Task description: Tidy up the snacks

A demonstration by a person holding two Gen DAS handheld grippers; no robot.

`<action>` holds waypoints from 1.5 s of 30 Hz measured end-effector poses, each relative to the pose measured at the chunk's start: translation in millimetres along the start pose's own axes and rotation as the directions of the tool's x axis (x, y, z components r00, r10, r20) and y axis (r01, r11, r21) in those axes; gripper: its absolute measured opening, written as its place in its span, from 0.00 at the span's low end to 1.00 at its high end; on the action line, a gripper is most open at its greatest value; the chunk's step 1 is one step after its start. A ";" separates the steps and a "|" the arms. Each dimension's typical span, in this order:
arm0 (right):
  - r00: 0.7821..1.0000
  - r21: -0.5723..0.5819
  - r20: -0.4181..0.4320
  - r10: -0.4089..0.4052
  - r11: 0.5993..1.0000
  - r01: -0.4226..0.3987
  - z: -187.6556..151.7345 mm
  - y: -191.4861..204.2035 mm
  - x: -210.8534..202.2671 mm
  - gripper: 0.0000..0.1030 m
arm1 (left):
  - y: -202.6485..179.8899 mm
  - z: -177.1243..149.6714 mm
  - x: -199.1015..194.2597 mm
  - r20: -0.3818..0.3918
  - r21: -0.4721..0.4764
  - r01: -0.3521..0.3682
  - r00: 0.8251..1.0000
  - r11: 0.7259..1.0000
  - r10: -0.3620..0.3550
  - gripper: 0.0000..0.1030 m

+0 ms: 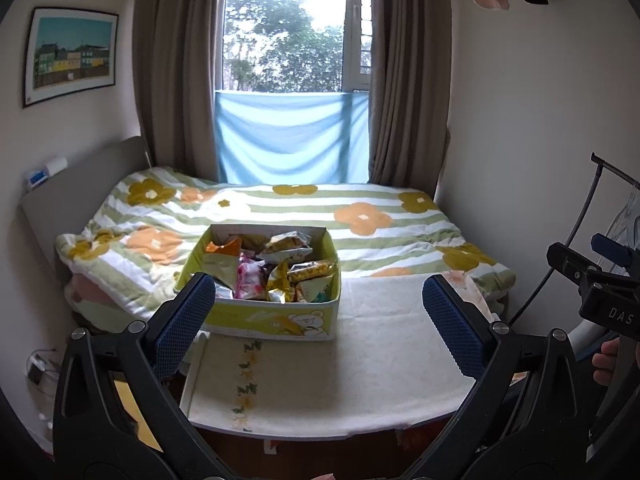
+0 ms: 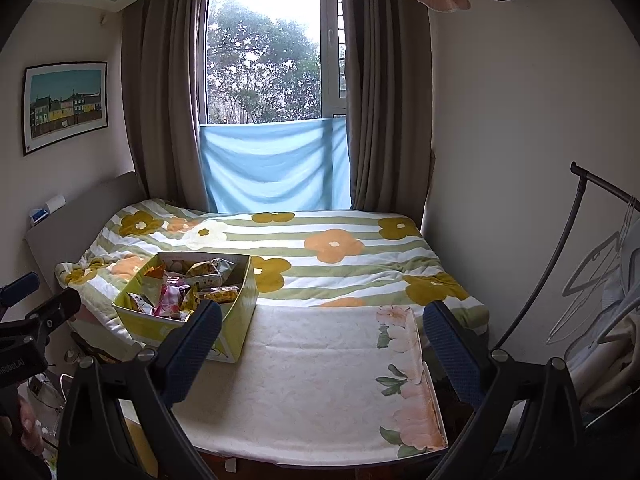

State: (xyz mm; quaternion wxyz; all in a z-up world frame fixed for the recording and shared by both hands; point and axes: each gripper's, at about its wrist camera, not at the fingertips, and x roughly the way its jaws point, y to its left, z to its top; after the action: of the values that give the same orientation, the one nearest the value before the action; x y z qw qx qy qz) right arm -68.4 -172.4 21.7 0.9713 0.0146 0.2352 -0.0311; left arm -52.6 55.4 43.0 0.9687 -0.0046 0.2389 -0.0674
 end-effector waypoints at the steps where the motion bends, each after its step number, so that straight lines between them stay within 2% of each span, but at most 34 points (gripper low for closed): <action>1: 1.000 0.000 0.000 0.000 1.000 0.000 0.0 0.0 0.0 0.97 | 1.6 0.3 -0.2 0.002 -0.003 0.003 1.000 1.000 -0.003 1.00; 29: 1.000 -0.005 -0.012 -0.009 1.000 0.009 6.1 14.8 7.9 0.97 | 18.5 4.6 17.6 -0.016 -0.006 0.001 1.000 1.000 -0.002 1.00; 36: 1.000 0.000 -0.012 -0.017 1.000 0.017 6.8 14.8 7.2 0.97 | 17.8 3.3 20.4 -0.011 0.017 -0.017 1.000 1.000 0.017 1.00; 40: 1.000 0.001 -0.013 -0.015 1.000 0.015 7.1 14.4 7.4 0.97 | 14.0 1.8 23.0 -0.003 0.036 -0.070 0.998 0.997 0.070 1.00; 45: 1.000 0.001 -0.012 -0.018 1.000 0.018 7.2 14.4 7.3 0.97 | 13.2 -0.2 23.1 0.013 0.044 -0.078 0.997 0.996 0.077 1.00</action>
State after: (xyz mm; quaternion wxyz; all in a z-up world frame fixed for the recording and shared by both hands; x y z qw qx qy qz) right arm -57.7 -158.7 24.9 0.9695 0.0133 0.2413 -0.0398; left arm -30.8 65.4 31.6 0.9718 0.0257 0.2318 -0.0349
